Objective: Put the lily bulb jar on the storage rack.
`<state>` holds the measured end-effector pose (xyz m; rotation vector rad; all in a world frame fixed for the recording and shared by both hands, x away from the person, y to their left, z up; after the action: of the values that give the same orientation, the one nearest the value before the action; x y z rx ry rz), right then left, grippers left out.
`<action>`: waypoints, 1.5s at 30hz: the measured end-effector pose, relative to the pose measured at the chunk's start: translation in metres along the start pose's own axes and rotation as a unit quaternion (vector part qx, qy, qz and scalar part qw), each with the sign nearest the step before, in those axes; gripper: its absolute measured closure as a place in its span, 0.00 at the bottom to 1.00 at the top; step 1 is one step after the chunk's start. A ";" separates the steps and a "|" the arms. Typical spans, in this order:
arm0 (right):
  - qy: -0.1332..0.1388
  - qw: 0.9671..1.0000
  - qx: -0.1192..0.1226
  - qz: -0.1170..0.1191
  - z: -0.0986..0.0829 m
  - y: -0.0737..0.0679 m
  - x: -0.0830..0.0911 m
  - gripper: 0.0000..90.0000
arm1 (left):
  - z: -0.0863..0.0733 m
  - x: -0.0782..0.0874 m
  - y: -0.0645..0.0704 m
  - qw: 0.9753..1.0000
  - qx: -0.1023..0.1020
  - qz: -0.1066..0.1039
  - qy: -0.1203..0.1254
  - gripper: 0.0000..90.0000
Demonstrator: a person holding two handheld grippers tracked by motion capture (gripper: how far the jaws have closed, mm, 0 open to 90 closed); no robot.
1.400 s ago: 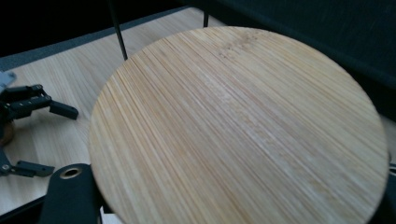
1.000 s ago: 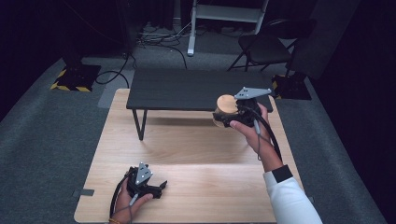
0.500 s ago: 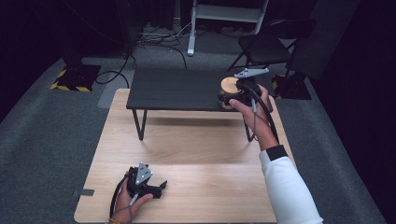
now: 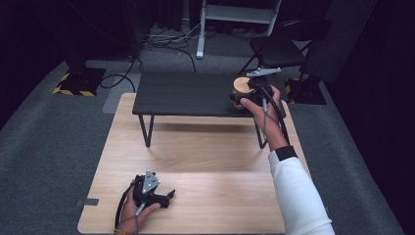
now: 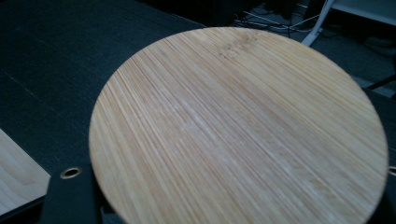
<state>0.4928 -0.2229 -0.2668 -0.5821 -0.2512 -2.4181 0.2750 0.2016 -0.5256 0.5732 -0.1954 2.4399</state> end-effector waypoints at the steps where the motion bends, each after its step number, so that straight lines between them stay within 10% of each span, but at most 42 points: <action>1: 0.003 1.000 -0.002 0.000 -0.001 0.000 -0.001 0.27 | 0.000 0.000 0.000 1.000 0.000 0.000 0.000 0.01; 9: 0.041 0.999 -0.019 0.008 -0.009 0.004 0.000 0.08 | 0.000 0.000 0.000 1.000 0.000 0.000 0.000 0.01; 24: 0.096 0.995 0.023 -0.007 -0.024 -0.001 0.053 0.06 | 0.000 0.000 0.000 1.000 0.001 0.000 0.000 0.01; 30: 0.115 0.992 0.030 0.033 -0.062 -0.002 0.072 0.06 | 0.000 0.000 0.000 1.000 0.001 0.000 -0.001 0.01; 45: 0.119 0.990 0.060 0.041 -0.158 -0.021 0.109 0.05 | 0.000 0.000 0.000 1.000 0.000 0.000 -0.001 0.01</action>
<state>0.3485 -0.3144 -0.3570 -0.2425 -0.2639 -2.3470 0.2750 0.2015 -0.5255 0.5752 -0.1950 2.4404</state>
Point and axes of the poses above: each handheld gripper's, and its own axes: x roughly backward along the jaws, z roughly out of its top, y roughly to its right, the point moved 7 cm from there along -x, roughly forward along the jaws, and after that the axes turned 7 degrees about y, right-handed, at the moved point
